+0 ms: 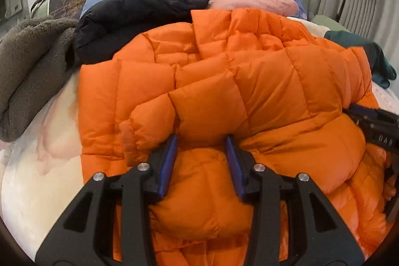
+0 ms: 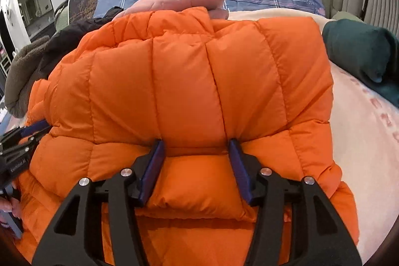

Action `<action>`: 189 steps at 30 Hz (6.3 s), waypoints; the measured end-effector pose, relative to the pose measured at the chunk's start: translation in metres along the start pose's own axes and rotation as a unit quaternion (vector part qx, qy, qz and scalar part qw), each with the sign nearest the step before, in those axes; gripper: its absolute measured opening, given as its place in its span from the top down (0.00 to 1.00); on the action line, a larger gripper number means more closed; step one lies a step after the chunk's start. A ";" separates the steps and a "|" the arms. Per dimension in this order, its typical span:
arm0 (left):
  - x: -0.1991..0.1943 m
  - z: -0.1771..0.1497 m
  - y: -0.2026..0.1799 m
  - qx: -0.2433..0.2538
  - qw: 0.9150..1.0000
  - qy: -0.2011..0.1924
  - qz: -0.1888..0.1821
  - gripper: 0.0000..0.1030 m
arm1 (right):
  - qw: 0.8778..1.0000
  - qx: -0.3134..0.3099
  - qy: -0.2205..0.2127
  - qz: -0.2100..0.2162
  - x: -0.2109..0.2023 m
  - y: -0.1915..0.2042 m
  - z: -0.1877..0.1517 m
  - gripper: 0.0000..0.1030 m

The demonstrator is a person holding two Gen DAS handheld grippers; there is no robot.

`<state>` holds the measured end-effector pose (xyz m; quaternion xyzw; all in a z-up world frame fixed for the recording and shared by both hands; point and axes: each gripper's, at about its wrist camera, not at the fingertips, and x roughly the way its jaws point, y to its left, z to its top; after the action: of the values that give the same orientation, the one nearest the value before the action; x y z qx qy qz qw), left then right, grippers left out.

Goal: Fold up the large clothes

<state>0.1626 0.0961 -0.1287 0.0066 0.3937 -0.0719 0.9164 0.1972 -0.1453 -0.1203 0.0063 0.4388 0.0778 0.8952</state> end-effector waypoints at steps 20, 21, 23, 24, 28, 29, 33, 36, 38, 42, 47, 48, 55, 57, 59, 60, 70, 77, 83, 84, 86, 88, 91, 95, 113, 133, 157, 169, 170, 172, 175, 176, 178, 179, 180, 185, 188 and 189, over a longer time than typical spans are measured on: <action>0.001 0.018 -0.033 0.007 0.999 0.000 -0.036 0.57 | 0.971 0.174 0.166 -0.006 0.036 -0.137 0.133 0.33; 0.007 0.014 -0.037 0.024 0.999 -0.005 -0.023 0.57 | 0.969 0.158 0.189 -0.021 0.043 -0.132 0.133 0.33; 0.013 0.009 -0.045 0.045 0.999 -0.007 -0.003 0.57 | 0.967 0.128 0.212 -0.062 0.052 -0.131 0.131 0.39; 0.011 0.008 -0.045 0.046 0.999 -0.008 -0.002 0.57 | 0.968 0.116 0.209 -0.082 0.052 -0.134 0.131 0.45; 0.014 0.006 -0.045 0.043 0.999 -0.008 -0.008 0.57 | 0.969 0.114 0.177 -0.130 0.045 -0.149 0.121 0.60; 0.012 0.006 -0.045 0.043 0.999 -0.008 -0.007 0.57 | 0.970 0.108 0.167 -0.140 0.041 -0.146 0.120 0.62; 0.014 0.005 -0.045 0.043 0.999 -0.007 -0.005 0.57 | 0.961 0.052 0.066 -0.262 0.007 -0.124 0.127 0.62; 0.016 0.007 -0.045 0.043 0.999 -0.007 -0.005 0.57 | 0.983 0.085 -0.032 -0.162 -0.044 -0.099 0.116 0.62; 0.016 0.007 -0.045 0.043 0.999 -0.007 -0.005 0.57 | 0.994 0.071 -0.048 -0.063 -0.064 -0.070 0.091 0.61; 0.015 0.007 -0.044 0.040 0.999 -0.008 -0.009 0.57 | 0.998 0.004 0.011 -0.060 -0.032 -0.034 0.035 0.57; 0.014 0.006 -0.037 0.022 0.999 -0.010 -0.033 0.56 | 0.997 -0.008 -0.008 -0.083 0.005 -0.036 0.008 0.48; 0.014 0.005 -0.035 0.018 0.999 -0.010 -0.036 0.56 | 0.996 -0.011 -0.010 -0.088 0.006 -0.036 0.007 0.47; 0.010 0.004 -0.032 0.010 0.999 -0.013 -0.042 0.56 | 0.996 -0.014 -0.014 -0.082 0.007 -0.041 0.008 0.44; -0.002 0.003 -0.022 -0.005 0.998 -0.011 -0.055 0.55 | 0.997 -0.025 -0.017 -0.068 -0.012 -0.036 0.003 0.42; -0.028 -0.003 0.002 -0.033 0.997 -0.018 -0.072 0.43 | 0.997 -0.036 -0.043 -0.047 -0.046 -0.048 -0.010 0.35; -0.040 -0.008 0.011 -0.041 0.996 -0.025 -0.080 0.39 | 0.997 -0.038 -0.052 -0.039 -0.058 -0.054 -0.017 0.31; -0.094 -0.106 0.082 -0.076 0.985 0.065 -0.144 0.31 | 0.995 0.052 0.021 0.080 -0.109 -0.123 -0.114 0.26; -0.124 -0.145 0.059 -0.053 0.980 0.051 -0.187 0.31 | 0.989 0.080 0.019 0.127 -0.144 -0.123 -0.159 0.39; -0.148 -0.180 0.042 -0.043 0.979 0.043 -0.196 0.32 | 0.982 0.097 0.014 0.161 -0.179 -0.121 -0.198 0.42; -0.154 -0.185 0.042 -0.047 0.977 0.040 -0.202 0.32 | 0.981 0.098 0.010 0.167 -0.185 -0.121 -0.205 0.42; -0.166 -0.197 0.040 -0.053 0.974 0.034 -0.218 0.32 | 0.979 0.104 0.000 0.177 -0.194 -0.119 -0.218 0.42; -0.174 -0.207 0.036 -0.057 0.972 0.031 -0.225 0.34 | 0.974 0.117 -0.011 0.193 -0.205 -0.121 -0.232 0.43; -0.185 -0.217 0.032 -0.070 0.971 0.019 -0.229 0.60 | 0.967 0.138 -0.028 0.211 -0.221 -0.123 -0.251 0.43; -0.198 -0.229 0.031 -0.084 0.970 0.008 -0.227 0.68 | 0.954 0.163 -0.023 0.250 -0.236 -0.127 -0.270 0.44; -0.343 -0.149 0.029 -0.058 0.945 -0.225 -0.230 0.95 | 0.907 0.116 -0.254 0.316 -0.386 -0.115 -0.194 0.96; -0.266 -0.101 0.043 -0.080 0.972 -0.152 -0.158 0.82 | 0.942 0.138 -0.203 0.230 -0.280 -0.106 -0.104 0.93; -0.236 -0.058 0.074 -0.052 0.978 -0.201 -0.034 0.31 | 0.974 0.089 -0.200 0.055 -0.230 -0.122 -0.089 0.34; -0.187 -0.037 0.045 0.015 0.988 -0.135 -0.077 0.25 | 0.985 0.035 -0.162 0.040 -0.192 -0.099 -0.064 0.34; -0.178 -0.033 0.049 0.007 0.989 -0.125 -0.080 0.25 | 0.987 0.026 -0.157 0.038 -0.189 -0.098 -0.058 0.34; -0.155 -0.019 0.061 -0.015 0.990 -0.098 -0.099 0.25 | 0.989 0.012 -0.142 0.046 -0.178 -0.099 -0.041 0.34; -0.127 -0.004 0.071 -0.033 0.990 -0.068 -0.123 0.25 | 0.991 0.010 -0.108 0.078 -0.154 -0.104 -0.013 0.34; -0.117 0.000 0.073 -0.038 0.989 -0.057 -0.133 0.25 | 0.992 0.010 -0.096 0.086 -0.146 -0.104 -0.006 0.34; -0.095 0.007 0.077 -0.048 0.984 -0.026 -0.171 0.25 | 0.992 0.001 -0.057 0.113 -0.122 -0.103 0.009 0.33; -0.086 0.009 0.077 -0.055 0.983 -0.017 -0.174 0.25 | 0.991 -0.006 -0.038 0.126 -0.111 -0.101 0.014 0.31; -0.077 0.010 0.077 -0.059 0.983 -0.007 -0.173 0.25 | 0.991 -0.010 -0.023 0.131 -0.100 -0.100 0.018 0.30; -0.064 0.012 0.078 -0.072 0.981 0.006 -0.183 0.73 | 0.989 0.017 0.008 0.149 -0.068 -0.105 0.027 0.74; -0.074 0.014 0.078 -0.076 0.981 -0.011 -0.176 0.97 | 0.987 0.041 -0.017 0.156 -0.078 -0.106 0.031 0.97; -0.086 0.015 0.078 -0.072 0.983 -0.034 -0.166 0.98 | 0.986 0.039 -0.035 0.160 -0.086 -0.103 0.034 0.97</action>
<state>0.1258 0.1835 -0.0598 -0.1279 0.3622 -0.1949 0.9025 0.1858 -0.2575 -0.0404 0.1141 0.4035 0.2025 0.8850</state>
